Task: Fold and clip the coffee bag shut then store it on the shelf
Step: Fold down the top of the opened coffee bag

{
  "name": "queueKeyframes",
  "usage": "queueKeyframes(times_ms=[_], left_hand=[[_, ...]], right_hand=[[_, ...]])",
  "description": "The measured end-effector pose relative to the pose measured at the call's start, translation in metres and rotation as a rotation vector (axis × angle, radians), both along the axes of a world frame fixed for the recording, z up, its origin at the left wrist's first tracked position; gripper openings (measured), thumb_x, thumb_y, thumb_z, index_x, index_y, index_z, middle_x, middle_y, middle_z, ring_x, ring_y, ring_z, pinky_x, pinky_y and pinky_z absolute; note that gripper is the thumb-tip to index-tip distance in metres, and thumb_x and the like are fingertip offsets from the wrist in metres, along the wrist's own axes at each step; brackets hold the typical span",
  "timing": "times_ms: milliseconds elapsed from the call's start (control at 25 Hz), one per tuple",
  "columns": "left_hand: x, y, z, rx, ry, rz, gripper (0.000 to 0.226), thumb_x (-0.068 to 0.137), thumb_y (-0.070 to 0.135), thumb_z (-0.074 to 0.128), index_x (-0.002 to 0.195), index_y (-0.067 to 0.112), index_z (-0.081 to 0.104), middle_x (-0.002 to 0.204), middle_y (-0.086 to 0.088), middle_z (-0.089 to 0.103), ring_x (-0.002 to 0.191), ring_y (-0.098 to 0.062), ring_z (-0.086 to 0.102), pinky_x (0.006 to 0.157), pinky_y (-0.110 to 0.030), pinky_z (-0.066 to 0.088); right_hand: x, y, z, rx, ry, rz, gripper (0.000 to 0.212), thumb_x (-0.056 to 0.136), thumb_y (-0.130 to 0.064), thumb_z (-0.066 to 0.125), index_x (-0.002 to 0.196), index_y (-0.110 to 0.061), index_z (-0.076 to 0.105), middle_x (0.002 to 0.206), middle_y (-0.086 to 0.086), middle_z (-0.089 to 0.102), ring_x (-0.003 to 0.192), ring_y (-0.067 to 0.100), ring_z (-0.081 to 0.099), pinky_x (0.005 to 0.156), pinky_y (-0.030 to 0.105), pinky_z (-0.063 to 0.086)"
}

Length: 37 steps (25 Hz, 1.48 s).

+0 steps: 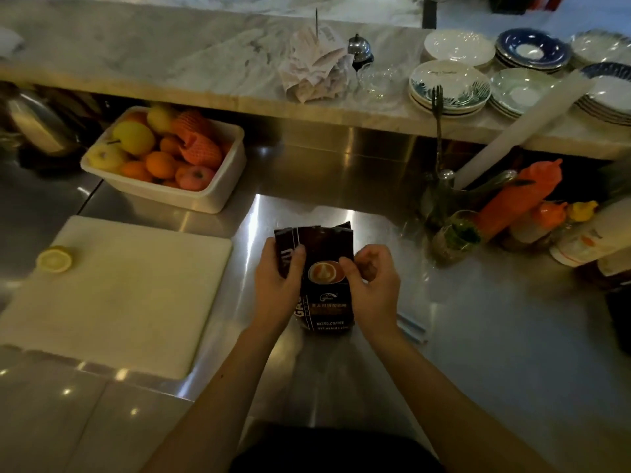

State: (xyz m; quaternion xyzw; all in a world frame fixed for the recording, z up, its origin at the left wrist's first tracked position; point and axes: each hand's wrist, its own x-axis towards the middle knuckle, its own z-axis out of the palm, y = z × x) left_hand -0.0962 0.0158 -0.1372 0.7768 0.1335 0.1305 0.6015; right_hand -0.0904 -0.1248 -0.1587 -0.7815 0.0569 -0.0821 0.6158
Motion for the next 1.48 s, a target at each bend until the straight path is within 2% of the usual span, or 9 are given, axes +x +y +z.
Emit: queueKeyframes(times_ms=[80,280,560,720,1000,1120,1240,1320,1480], left_hand=[[-0.018,0.004,-0.005,-0.003,0.012,0.018,0.015,0.095,0.022,0.058,0.103,0.009,0.054,0.085,0.011,0.064,0.075,0.012,0.063,0.061,-0.007,0.047],[-0.029,0.010,-0.013,0.034,0.009,0.084,0.021,0.093,0.029,0.061,0.091,0.010,0.053,0.073,0.010,0.060,0.066,0.013,0.061,0.056,-0.005,0.045],[-0.024,0.007,-0.014,-0.019,0.029,-0.004,0.028,0.094,0.037,0.060,0.090,0.009,0.056,0.078,-0.003,0.068,0.068,-0.004,0.066,0.057,-0.008,0.049],[-0.023,0.009,-0.018,0.047,0.026,-0.009,0.027,0.098,0.033,0.054,0.090,0.007,0.055,0.076,0.000,0.063,0.066,-0.005,0.063,0.053,-0.007,0.047],[-0.025,0.013,-0.024,0.147,0.012,-0.005,0.029,0.102,0.027,0.042,0.085,0.007,0.052,0.060,0.004,0.050,0.050,-0.006,0.049,0.043,-0.013,0.040],[-0.026,0.019,-0.023,0.135,-0.029,-0.020,0.027,0.102,0.024,0.043,0.084,0.008,0.055,0.062,0.007,0.051,0.052,-0.005,0.052,0.047,-0.013,0.040],[-0.016,0.028,-0.014,0.107,-0.048,-0.114,0.022,0.100,0.025,0.049,0.082,0.019,0.061,0.068,0.013,0.061,0.063,0.006,0.059,0.058,-0.010,0.044],[-0.009,0.036,-0.006,0.054,-0.043,-0.161,0.018,0.097,0.025,0.056,0.084,0.021,0.069,0.074,0.013,0.069,0.068,0.006,0.064,0.063,-0.008,0.047],[0.000,0.055,0.002,-0.113,0.036,-0.369,0.009,0.091,0.015,0.064,0.092,0.016,0.073,0.086,-0.001,0.077,0.080,-0.008,0.073,0.071,-0.019,0.055]], right_hand=[[-0.024,0.011,-0.005,0.015,0.045,0.009,0.022,0.089,-0.017,0.067,0.100,-0.021,0.048,0.082,-0.008,0.060,0.078,0.005,0.064,0.069,0.020,0.055],[-0.051,0.041,0.002,0.002,0.047,0.019,0.031,0.094,-0.030,0.059,0.121,-0.025,0.044,0.101,-0.007,0.063,0.093,0.006,0.065,0.080,0.025,0.057],[-0.032,0.066,0.013,-0.133,0.055,-0.253,0.029,0.091,-0.043,0.061,0.099,-0.021,0.044,0.077,-0.012,0.057,0.072,0.013,0.065,0.067,0.037,0.060],[-0.031,0.065,0.009,-0.251,-0.045,-0.221,0.025,0.095,-0.033,0.057,0.097,-0.010,0.048,0.075,-0.005,0.055,0.069,0.018,0.063,0.060,0.036,0.058],[-0.029,0.055,0.004,-0.313,-0.075,-0.216,0.025,0.101,-0.030,0.043,0.088,-0.009,0.050,0.065,0.006,0.057,0.056,0.026,0.059,0.047,0.042,0.050],[-0.028,0.055,0.005,-0.272,-0.057,-0.176,0.027,0.102,-0.029,0.039,0.084,-0.011,0.048,0.061,0.001,0.051,0.051,0.021,0.053,0.043,0.032,0.044],[-0.020,0.042,0.013,-0.184,-0.006,-0.147,0.029,0.102,-0.026,0.043,0.081,-0.007,0.053,0.065,-0.002,0.053,0.056,0.007,0.048,0.048,0.015,0.038],[-0.014,0.031,0.019,-0.181,-0.001,-0.116,0.027,0.099,-0.028,0.050,0.082,-0.007,0.059,0.070,-0.002,0.058,0.063,0.008,0.053,0.055,0.017,0.041],[-0.007,0.019,0.028,-0.206,0.006,-0.035,0.022,0.096,-0.026,0.055,0.078,-0.013,0.060,0.070,-0.003,0.059,0.070,0.015,0.059,0.063,0.031,0.047]])
